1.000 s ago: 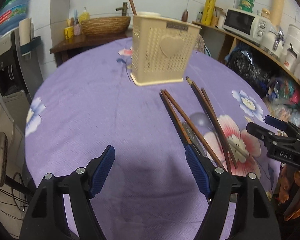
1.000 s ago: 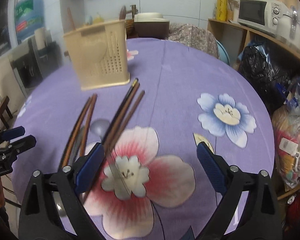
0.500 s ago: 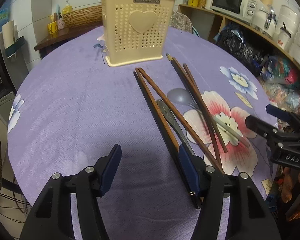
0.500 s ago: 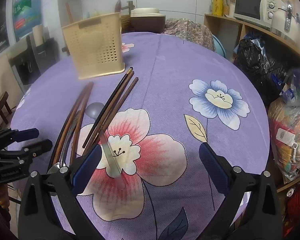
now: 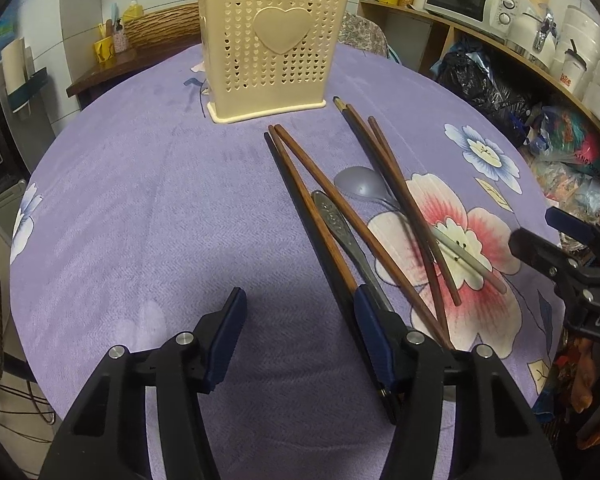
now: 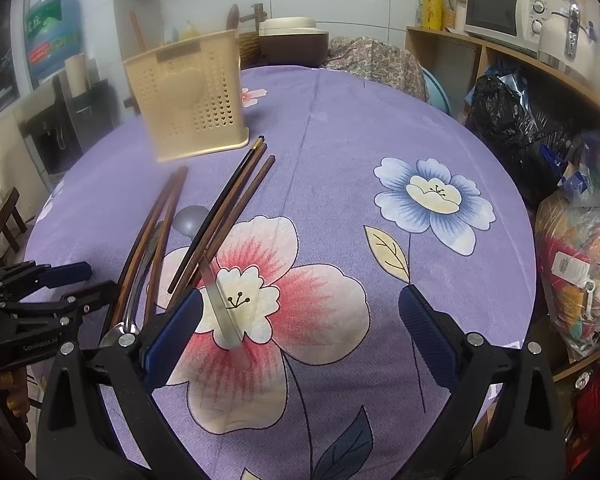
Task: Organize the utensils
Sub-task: 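Open both grippers and move them back to the utensils on the tablecloth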
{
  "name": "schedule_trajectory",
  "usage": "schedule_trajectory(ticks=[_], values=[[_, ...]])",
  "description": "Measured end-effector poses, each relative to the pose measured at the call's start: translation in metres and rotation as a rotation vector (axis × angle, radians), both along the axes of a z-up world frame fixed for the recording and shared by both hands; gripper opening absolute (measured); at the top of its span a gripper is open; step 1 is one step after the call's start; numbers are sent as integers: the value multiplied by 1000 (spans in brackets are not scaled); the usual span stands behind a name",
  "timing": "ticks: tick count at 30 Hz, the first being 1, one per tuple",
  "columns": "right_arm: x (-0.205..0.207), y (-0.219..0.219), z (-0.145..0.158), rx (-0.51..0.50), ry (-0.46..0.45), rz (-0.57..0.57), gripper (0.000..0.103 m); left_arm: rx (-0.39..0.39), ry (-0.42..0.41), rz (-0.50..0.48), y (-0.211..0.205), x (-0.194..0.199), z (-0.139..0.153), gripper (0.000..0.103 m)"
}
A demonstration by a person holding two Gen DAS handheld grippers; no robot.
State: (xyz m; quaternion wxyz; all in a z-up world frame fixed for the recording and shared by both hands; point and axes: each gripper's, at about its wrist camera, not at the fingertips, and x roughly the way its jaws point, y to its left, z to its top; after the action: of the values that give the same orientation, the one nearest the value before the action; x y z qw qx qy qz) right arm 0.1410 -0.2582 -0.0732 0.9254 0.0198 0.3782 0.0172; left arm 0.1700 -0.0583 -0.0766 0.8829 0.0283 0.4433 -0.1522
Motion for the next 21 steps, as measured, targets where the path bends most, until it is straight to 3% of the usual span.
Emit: schedule_trajectory(ticks=[13, 21], values=[[0, 1, -5, 9, 22, -8, 97, -29, 21, 19, -2, 6, 3, 55], [-1, 0, -5, 3, 22, -14, 97, 20, -4, 42, 8, 9, 1, 48]])
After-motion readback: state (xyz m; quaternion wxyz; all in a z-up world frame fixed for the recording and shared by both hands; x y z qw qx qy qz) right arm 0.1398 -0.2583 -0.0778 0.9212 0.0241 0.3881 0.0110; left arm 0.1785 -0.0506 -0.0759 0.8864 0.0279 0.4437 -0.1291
